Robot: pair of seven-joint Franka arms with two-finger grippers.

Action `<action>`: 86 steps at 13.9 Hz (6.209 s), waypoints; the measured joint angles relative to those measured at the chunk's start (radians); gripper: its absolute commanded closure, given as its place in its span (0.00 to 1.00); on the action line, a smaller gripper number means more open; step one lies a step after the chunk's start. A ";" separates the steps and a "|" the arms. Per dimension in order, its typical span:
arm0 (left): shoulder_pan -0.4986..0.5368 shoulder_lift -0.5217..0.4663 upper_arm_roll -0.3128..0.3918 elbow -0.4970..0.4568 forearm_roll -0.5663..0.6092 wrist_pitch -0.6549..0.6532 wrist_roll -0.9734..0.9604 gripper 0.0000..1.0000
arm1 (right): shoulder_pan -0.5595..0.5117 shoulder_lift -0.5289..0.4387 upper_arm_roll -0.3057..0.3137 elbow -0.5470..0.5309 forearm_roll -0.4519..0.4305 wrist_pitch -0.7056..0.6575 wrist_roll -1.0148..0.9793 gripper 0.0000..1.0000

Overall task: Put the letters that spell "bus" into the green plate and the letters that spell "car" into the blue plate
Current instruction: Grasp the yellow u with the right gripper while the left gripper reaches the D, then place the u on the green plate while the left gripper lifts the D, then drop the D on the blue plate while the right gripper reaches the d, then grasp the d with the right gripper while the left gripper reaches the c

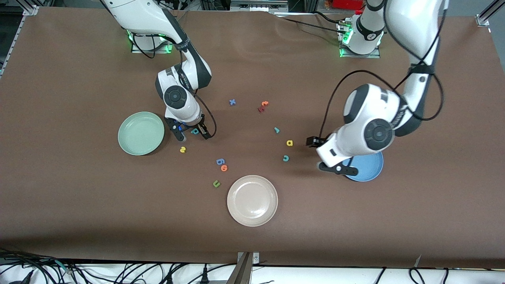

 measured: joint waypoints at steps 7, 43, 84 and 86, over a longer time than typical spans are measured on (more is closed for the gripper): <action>-0.115 0.041 -0.001 -0.141 -0.004 0.239 -0.188 0.09 | 0.005 0.005 0.000 0.003 0.000 0.006 0.004 0.44; -0.183 0.062 0.045 -0.303 0.197 0.502 -0.306 0.82 | -0.137 0.032 -0.388 0.122 0.000 -0.424 -1.088 0.71; -0.148 0.262 -0.009 0.032 0.119 0.435 -0.131 0.17 | -0.045 -0.015 -0.008 -0.065 0.023 0.096 -0.189 0.31; -0.148 0.262 -0.009 0.036 0.119 0.435 -0.131 0.22 | -0.045 -0.014 -0.007 -0.077 0.023 0.130 -0.189 0.51</action>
